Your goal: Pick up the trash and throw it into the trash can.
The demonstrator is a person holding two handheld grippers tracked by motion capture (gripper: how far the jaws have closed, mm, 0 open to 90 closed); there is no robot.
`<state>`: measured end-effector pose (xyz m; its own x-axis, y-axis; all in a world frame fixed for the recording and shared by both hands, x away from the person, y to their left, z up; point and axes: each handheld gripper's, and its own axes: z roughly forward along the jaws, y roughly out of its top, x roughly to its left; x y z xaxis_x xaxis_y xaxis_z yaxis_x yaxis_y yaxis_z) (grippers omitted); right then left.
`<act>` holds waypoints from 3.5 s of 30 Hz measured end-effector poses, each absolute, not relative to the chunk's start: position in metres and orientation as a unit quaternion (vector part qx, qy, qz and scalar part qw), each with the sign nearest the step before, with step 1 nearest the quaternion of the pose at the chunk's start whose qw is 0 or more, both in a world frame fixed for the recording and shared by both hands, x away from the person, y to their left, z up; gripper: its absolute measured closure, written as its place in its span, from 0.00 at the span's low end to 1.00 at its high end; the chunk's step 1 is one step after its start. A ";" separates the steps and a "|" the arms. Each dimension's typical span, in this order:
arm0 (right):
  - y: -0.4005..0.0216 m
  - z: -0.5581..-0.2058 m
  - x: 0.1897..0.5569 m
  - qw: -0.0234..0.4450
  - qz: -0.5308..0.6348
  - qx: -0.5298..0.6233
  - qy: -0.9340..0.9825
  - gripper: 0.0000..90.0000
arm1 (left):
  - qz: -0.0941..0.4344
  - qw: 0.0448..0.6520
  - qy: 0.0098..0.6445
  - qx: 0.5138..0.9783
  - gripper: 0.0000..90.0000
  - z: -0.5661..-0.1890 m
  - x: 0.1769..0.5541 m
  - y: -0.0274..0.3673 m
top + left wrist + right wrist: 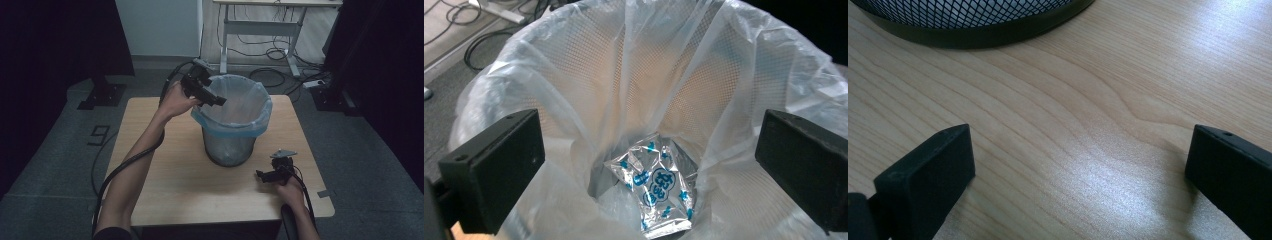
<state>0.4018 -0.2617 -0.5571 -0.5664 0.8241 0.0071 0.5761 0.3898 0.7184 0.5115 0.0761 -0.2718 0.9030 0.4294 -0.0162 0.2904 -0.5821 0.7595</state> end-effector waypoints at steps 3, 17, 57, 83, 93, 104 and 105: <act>-0.262 -0.557 0.402 0.179 0.347 0.430 0.814 0.00 | 0.084 0.418 0.204 0.882 0.00 -0.271 0.508 0.087; -0.262 -0.557 0.402 0.179 0.347 0.430 0.814 0.00 | 0.106 0.431 0.224 0.868 0.00 -0.281 0.496 0.136; -0.262 -0.557 0.402 0.179 0.346 0.429 0.815 0.00 | 0.121 0.452 0.265 0.843 0.00 -0.348 0.472 0.234; -0.262 -0.557 0.402 0.179 0.346 0.429 0.815 0.00 | 0.157 0.437 0.304 0.832 0.00 -0.372 0.448 0.281; -0.262 -0.557 0.402 0.179 0.347 0.429 0.815 0.00 | 0.156 0.443 0.311 0.826 0.00 -0.390 0.444 0.287; -0.262 -0.557 0.402 0.179 0.347 0.430 0.814 0.00 | 0.152 0.448 0.324 0.819 0.00 -0.420 0.441 0.295; -0.262 -0.557 0.402 0.179 0.347 0.430 0.814 0.00 | 0.151 0.447 0.325 0.819 0.00 -0.423 0.440 0.295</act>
<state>0.4018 -0.2616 -0.5572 -0.5664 0.8241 0.0069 0.5754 0.3895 0.7192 0.4401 0.2951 -0.4229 0.7426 0.6684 -0.0430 0.3977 -0.3883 0.8313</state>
